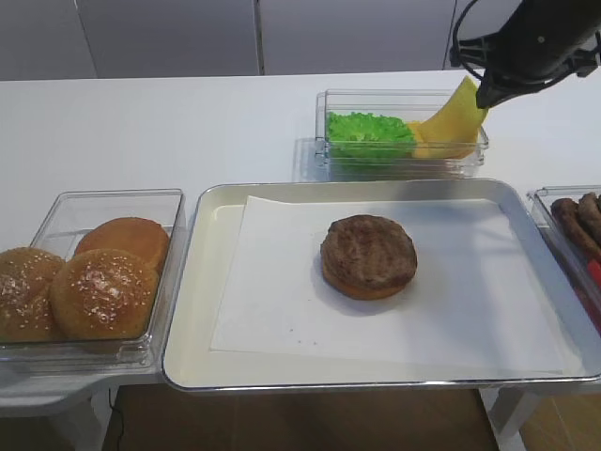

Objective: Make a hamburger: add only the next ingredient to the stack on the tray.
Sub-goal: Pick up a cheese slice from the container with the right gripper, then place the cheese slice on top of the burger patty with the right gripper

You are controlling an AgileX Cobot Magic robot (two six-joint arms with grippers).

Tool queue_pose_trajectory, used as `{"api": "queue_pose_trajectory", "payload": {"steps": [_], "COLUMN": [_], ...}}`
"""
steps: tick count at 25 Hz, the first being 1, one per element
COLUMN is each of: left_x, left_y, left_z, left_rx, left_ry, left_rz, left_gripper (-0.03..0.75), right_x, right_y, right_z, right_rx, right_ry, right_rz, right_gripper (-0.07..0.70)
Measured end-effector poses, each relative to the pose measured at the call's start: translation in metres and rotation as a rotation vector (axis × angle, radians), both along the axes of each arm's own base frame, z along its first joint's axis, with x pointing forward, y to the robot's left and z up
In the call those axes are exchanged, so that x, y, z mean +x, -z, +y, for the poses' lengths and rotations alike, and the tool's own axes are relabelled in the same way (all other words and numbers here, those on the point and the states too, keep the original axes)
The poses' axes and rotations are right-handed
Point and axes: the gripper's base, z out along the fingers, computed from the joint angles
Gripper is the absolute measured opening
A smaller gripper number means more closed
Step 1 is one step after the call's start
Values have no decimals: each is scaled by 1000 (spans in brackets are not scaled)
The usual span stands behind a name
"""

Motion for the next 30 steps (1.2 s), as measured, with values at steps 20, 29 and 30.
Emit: {"api": "queue_pose_trajectory", "payload": {"steps": [20, 29, 30], "left_x": [0, 0, 0], "left_y": [0, 0, 0], "left_z": [0, 0, 0], "left_rx": [0, 0, 0], "left_ry": [0, 0, 0], "left_rz": [0, 0, 0], "left_gripper": [298, 298, 298], "right_x": [-24, -42, -45], "right_y": [-58, -82, -86], "right_z": [-1, 2, 2], "right_rx": [9, 50, 56], "right_ry": [-41, -69, -73], "right_rz": [-125, -145, -144], "right_gripper": [8, 8, 8]}}
